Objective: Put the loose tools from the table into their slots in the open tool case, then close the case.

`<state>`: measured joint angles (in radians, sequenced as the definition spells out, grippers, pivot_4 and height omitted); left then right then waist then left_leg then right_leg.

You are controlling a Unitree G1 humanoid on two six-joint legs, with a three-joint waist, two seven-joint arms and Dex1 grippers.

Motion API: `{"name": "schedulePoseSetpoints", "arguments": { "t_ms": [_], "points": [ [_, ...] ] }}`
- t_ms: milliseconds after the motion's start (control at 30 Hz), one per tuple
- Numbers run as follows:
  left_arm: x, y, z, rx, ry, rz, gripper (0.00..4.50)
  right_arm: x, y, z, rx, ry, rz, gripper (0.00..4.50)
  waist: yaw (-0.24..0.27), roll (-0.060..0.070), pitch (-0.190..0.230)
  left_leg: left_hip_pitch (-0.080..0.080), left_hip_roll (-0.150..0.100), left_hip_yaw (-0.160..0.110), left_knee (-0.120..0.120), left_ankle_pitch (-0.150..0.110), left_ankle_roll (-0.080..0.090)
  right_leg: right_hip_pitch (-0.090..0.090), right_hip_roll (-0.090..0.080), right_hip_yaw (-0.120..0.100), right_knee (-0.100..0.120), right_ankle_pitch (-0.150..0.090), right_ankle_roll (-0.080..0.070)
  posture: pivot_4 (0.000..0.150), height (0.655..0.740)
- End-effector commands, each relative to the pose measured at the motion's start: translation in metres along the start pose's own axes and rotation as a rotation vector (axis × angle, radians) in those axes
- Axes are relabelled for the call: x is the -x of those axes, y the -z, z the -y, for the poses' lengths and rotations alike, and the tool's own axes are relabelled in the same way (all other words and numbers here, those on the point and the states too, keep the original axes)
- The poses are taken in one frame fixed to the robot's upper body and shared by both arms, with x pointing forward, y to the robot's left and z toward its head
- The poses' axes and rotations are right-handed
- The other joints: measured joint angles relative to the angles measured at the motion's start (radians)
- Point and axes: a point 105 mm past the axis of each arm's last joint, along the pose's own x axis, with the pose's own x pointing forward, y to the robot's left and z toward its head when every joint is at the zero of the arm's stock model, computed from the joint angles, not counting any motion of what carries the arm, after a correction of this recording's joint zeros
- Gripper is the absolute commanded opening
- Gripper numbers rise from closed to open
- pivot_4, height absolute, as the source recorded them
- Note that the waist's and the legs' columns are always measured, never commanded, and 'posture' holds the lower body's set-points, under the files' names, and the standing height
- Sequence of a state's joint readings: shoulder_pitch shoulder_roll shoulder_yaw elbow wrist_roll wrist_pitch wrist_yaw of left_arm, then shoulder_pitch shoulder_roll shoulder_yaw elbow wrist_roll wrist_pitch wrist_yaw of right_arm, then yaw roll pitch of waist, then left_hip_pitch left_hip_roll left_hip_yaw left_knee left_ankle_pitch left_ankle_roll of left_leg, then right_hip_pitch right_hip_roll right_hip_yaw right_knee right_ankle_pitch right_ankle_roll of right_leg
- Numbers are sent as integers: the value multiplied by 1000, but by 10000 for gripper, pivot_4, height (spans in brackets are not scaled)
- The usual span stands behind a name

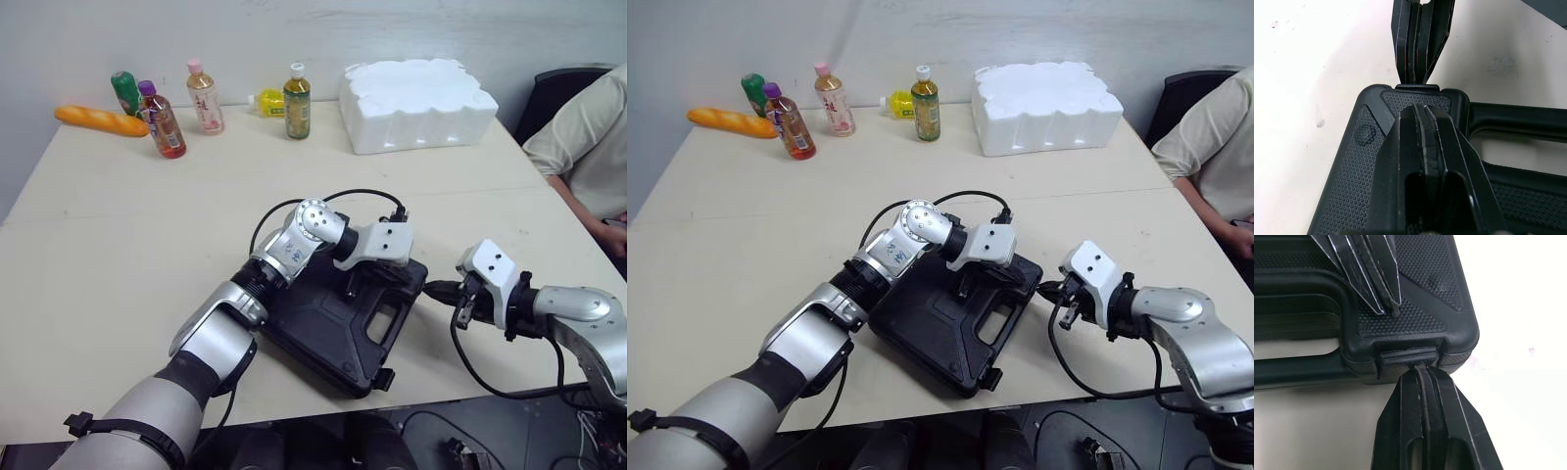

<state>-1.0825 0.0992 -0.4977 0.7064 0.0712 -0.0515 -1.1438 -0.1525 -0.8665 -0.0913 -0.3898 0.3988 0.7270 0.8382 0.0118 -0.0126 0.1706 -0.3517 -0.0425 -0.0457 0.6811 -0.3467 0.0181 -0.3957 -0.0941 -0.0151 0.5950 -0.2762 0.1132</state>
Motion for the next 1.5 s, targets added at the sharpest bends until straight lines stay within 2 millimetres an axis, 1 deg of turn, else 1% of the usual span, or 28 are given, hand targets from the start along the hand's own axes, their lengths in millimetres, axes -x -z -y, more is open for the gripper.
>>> {"name": "schedulePoseSetpoints", "arguments": {
  "t_ms": [33, 267, 433, 500, 600, 733, 767, 833, 867, 933, 967, 1000, 1067, 1133, 1167, 1233, 1300, 1367, 1433, 1500],
  "points": [
    [-12, 53, 30, 132, 94, -182, 0, -1, -23, -14, 70, -57, 88, 290, 0, 0, 0, 0, 0, 0, 0, 0, 0, 0, 0, 0, 0, 0, 0, 1500, 7390],
    [-14, 54, 32, 136, 85, -178, 0, -3, -31, -16, 38, -61, 129, 290, -8, -1, -1, 0, 0, 0, 0, 0, 0, 0, 0, 0, 0, 0, 0, 1500, 7390],
    [-14, 55, 32, 128, 81, -181, 0, -5, -32, -26, 14, -89, 139, 290, -12, -1, -1, 0, 1, 0, 0, -1, 0, 0, 0, 0, 0, 0, 0, 1500, 7390],
    [-14, 56, 32, 129, 77, -183, 0, -6, -32, -26, 17, -81, 139, 290, -14, -2, -2, 0, 1, 0, 0, -1, 0, 0, 0, 0, 0, 0, 0, 1500, 7390],
    [-13, 56, 31, 138, 63, -181, 0, -3, -31, -21, 28, -60, 129, 290, -14, -3, -3, 1, 1, 0, 0, -2, 2, 0, 0, 1, 0, 0, 0, 1500, 7390],
    [-9, 53, 29, 165, 46, -144, 0, 5, -23, -20, 74, -59, 74, 290, -12, -2, -3, 0, 1, 0, -1, -2, 2, 0, 0, 1, 0, 0, -1, 1500, 7390],
    [-3, 47, 28, 173, 46, -99, 0, 10, -19, -19, 86, -57, 46, 290, -12, -2, -3, 0, 1, 0, -1, -2, 2, 0, 0, 0, -1, 0, -1, 1500, 7390],
    [18, 25, 20, 165, 30, 44, 0, 23, -12, -18, 87, -53, 5, 290, -10, -1, -3, 0, 1, 0, -2, -2, 1, 0, 0, 0, -1, 0, -1, 1500, 7390],
    [32, 11, 15, 176, 25, 112, 0, 30, -10, -18, 86, -50, -10, 290, -10, 0, -2, -1, 1, 0, -2, -1, 0, -2, 0, 0, -2, 0, -1, 1500, 7390],
    [53, -9, 11, 183, 34, 203, 0, 38, -6, -20, 82, -40, -25, 290, -8, 3, 1, -2, 1, 0, -2, 0, -1, -3, 0, 0, -1, 0, -1, 1500, 7390],
    [65, -20, 16, 175, 73, 239, 0, 42, -3, -26, 73, -56, -36, 290, -8, 5, 2, -4, 1, 0, -2, 0, -1, -6, 0, 0, 0, 0, -1, 1500, 7390],
    [73, -27, 21, 169, 104, 257, 0, 45, -1, -31, 66, -68, -43, 290, -4, 5, 2, -7, 0, 1, -1, 0, -1, -10, -1, 1, 2, 0, -1, 1500, 7390],
    [90, -36, 45, 126, 229, 261, 0, 50, 1, -50, 43, -136, -53, 290, 6, 6, 3, -18, 0, 0, 2, 2, -3, -20, -1, 1, 10, 0, -1, 1500, 7390],
    [98, -37, 64, 105, 309, 234, 0, 52, 3, -66, 18, -188, -56, 290, 13, 7, 3, -20, 0, 0, 2, 2, -3, -23, -1, 1, 11, 0, -1, 1500, 7390],
    [99, -32, 73, 102, 330, 207, 0, 51, 5, -76, -1, -223, -59, 290, 14, 7, 3, -20, 0, 0, 2, 2, -3, -23, -1, 1, 11, 0, -1, 1500, 7390],
    [97, -26, 84, 97, 346, 171, 0, 49, 11, -93, -40, -277, -66, 290, 16, 7, 3, -19, -1, 0, 2, 2, -3, -21, -1, 1, 9, 0, -1, 1500, 7390],
    [93, -21, 90, 112, 351, 147, 0, 44, 14, -104, -57, -302, -69, 290, 18, 7, 3, -16, -1, -1, 2, 2, -2, -17, -1, 0, 4, -1, -2, 1500, 7390],
    [83, -12, 98, 110, 370, 101, 0, 37, 17, -114, -80, -329, -67, 290, 19, 7, 3, -17, -3, -2, 2, 2, 0, -17, -3, 0, 3, 1, -1, 1500, 7390],
    [75, -4, 107, 79, 393, 59, 0, 30, 17, -120, -100, -338, -60, 290, 17, 7, 3, -17, -4, -2, 2, 3, 1, -17, -4, 1, 2, 1, 0, 1500, 7390],
    [69, 3, 115, 79, 411, 15, 0, 23, 21, -119, -99, -319, -72, 290, 17, 7, 3, -17, -4, -1, 1, 3, 1, -17, -4, 1, 2, 1, 0, 1500, 7390]
  ]
}}
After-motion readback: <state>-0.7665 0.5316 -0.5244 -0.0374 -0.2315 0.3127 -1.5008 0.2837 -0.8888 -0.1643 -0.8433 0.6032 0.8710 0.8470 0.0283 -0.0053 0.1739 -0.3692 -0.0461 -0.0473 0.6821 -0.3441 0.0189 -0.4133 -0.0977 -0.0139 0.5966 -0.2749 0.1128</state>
